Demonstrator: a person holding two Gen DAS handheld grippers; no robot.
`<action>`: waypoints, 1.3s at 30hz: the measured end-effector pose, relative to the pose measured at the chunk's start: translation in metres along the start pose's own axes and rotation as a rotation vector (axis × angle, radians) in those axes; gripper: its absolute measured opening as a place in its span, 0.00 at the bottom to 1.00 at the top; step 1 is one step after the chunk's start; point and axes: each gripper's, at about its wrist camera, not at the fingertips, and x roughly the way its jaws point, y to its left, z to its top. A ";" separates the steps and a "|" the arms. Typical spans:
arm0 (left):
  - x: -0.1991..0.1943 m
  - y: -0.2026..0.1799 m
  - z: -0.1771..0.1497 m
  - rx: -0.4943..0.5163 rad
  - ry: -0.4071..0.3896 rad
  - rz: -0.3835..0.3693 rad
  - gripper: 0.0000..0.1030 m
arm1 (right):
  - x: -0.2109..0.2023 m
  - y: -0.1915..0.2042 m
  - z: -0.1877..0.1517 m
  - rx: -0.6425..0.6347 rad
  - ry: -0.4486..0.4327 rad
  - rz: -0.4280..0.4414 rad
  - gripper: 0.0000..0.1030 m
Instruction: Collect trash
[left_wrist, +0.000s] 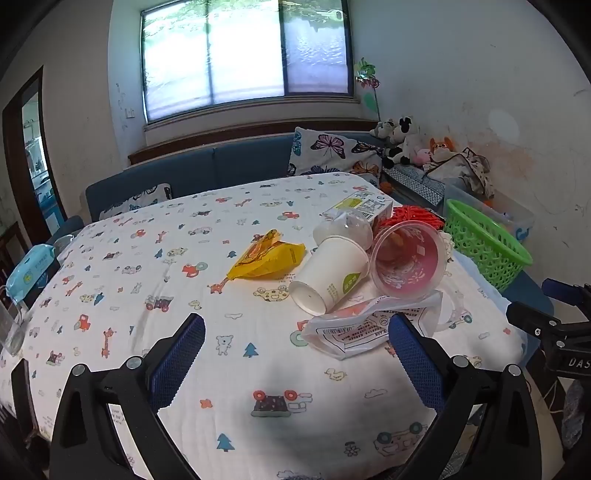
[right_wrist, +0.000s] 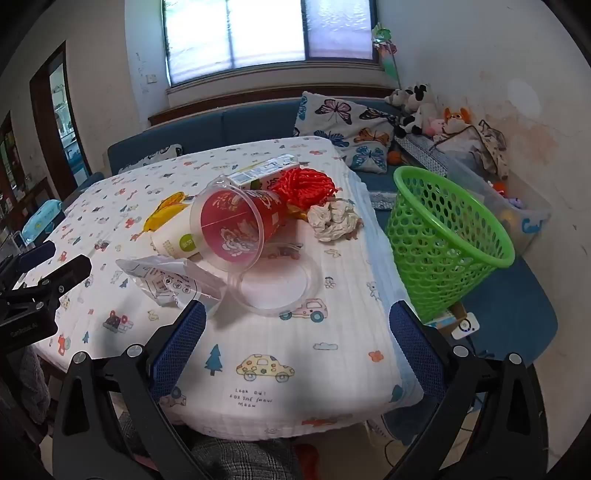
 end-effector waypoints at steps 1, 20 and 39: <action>0.000 0.000 0.000 -0.001 0.001 0.000 0.93 | 0.000 0.000 0.000 0.002 0.003 0.002 0.96; -0.002 -0.002 -0.001 0.007 -0.008 -0.003 0.94 | 0.005 0.001 -0.001 0.000 0.007 -0.004 0.96; 0.001 -0.003 0.001 0.006 -0.005 -0.003 0.93 | 0.009 0.001 -0.002 0.000 0.020 -0.003 0.96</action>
